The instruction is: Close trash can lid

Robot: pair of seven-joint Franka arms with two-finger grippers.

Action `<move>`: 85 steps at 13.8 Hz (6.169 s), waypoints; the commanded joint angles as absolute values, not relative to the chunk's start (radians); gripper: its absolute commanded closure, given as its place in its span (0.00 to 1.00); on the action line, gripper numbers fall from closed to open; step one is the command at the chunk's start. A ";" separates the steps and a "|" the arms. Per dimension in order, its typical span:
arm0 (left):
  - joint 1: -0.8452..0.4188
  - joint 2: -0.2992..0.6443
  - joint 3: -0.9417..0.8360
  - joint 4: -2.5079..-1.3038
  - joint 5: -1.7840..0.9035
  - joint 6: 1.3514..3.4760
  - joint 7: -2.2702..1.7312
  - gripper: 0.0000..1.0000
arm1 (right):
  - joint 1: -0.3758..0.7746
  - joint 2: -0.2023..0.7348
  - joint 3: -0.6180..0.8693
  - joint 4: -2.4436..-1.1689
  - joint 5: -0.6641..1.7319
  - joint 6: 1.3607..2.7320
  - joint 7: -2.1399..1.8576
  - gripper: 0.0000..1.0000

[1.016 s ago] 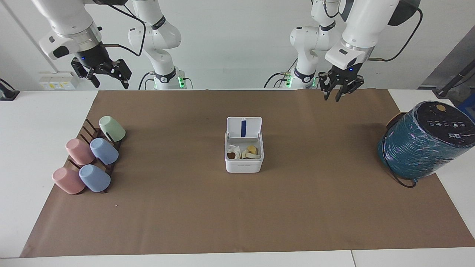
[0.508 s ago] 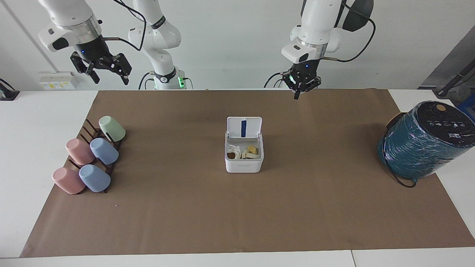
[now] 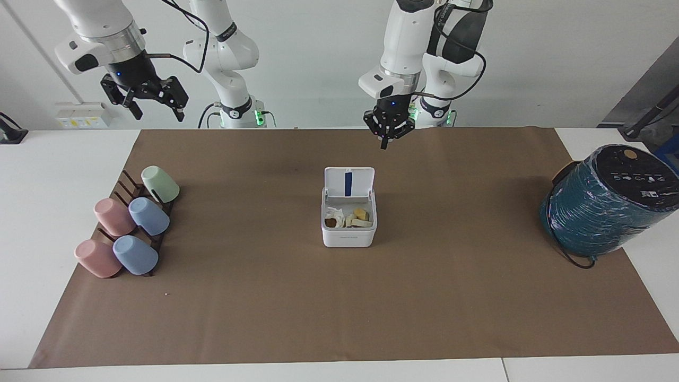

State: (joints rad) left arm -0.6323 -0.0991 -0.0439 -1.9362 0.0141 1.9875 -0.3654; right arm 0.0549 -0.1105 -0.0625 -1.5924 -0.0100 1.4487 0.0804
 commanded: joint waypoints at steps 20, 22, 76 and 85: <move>-0.607 0.173 -0.023 -1.888 0.011 2.488 -0.476 1.00 | 0.054 -0.120 -0.066 -1.594 0.005 1.433 0.061 0.00; -0.607 0.228 -0.021 -1.833 0.006 2.485 -0.477 1.00 | 0.054 -0.120 -0.066 -1.594 0.005 1.433 0.061 0.00; -0.069 -0.065 -0.005 -1.702 0.060 1.766 0.023 0.00 | 0.054 -0.120 -0.066 -1.594 0.005 1.433 0.061 0.00; -0.040 -0.064 0.011 -1.563 0.031 1.496 0.077 0.00 | 0.054 -0.120 -0.066 -1.594 0.005 1.433 0.061 0.00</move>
State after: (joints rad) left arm -0.0560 -0.0201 0.0108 -1.5212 0.0515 1.5246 0.0485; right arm 0.0549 -0.1105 -0.0625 -1.5924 -0.0100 1.4487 0.0804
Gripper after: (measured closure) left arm 0.000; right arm 0.000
